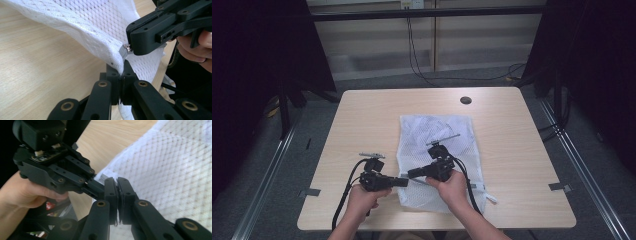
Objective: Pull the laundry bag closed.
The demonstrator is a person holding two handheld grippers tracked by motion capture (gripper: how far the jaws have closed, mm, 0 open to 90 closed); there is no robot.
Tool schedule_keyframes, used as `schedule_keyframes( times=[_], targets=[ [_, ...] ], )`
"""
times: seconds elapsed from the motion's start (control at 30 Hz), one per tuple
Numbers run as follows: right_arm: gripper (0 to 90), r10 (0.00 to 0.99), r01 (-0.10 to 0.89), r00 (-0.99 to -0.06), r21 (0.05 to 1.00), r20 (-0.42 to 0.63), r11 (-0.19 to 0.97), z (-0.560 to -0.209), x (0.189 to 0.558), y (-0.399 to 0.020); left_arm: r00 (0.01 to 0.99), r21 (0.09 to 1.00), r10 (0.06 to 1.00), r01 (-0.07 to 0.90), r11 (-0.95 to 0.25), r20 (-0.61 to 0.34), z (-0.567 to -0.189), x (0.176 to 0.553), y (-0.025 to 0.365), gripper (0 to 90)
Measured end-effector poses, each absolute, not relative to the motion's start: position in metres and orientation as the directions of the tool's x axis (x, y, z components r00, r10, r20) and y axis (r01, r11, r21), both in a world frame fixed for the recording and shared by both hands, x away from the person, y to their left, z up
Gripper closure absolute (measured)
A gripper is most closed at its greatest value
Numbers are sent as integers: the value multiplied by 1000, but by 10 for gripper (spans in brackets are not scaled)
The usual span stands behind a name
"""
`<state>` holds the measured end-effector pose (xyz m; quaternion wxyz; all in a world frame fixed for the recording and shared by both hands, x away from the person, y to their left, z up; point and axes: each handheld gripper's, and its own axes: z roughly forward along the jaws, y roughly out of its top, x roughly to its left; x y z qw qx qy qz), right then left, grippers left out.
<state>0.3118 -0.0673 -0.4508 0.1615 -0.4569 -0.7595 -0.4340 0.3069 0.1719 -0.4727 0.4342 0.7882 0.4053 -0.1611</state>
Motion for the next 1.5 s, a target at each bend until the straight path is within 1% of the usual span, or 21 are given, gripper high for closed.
schedule_keyframes(
  times=[0.3,0.37,0.63,0.83,1.03,1.23,1.33,1.5],
  targets=[
    [870,549,834,-531,512,646,205,-451,311,-70,619,551,490,780,-295,-614,-472,306,170,885],
    [870,558,833,-532,513,636,209,-450,311,-70,615,553,501,782,-289,-609,-472,306,172,885],
    [870,567,837,-523,509,636,201,-451,311,-80,605,545,485,791,-277,-631,-472,306,172,885],
    [870,558,837,-525,510,642,200,-453,310,-82,609,549,491,788,-280,-624,-471,306,172,885],
    [870,570,838,-521,508,635,201,-453,310,-89,610,548,485,788,-281,-627,-472,307,174,885],
    [870,573,836,-523,509,631,202,-454,310,-93,603,552,499,790,-267,-622,-471,306,175,885],
    [870,577,842,-513,504,635,193,-454,309,-98,604,547,487,792,-273,-631,-471,306,174,885],
    [870,575,845,-508,499,641,191,-454,309,-100,612,553,489,785,-280,-621,-471,307,174,885]
  ],
)
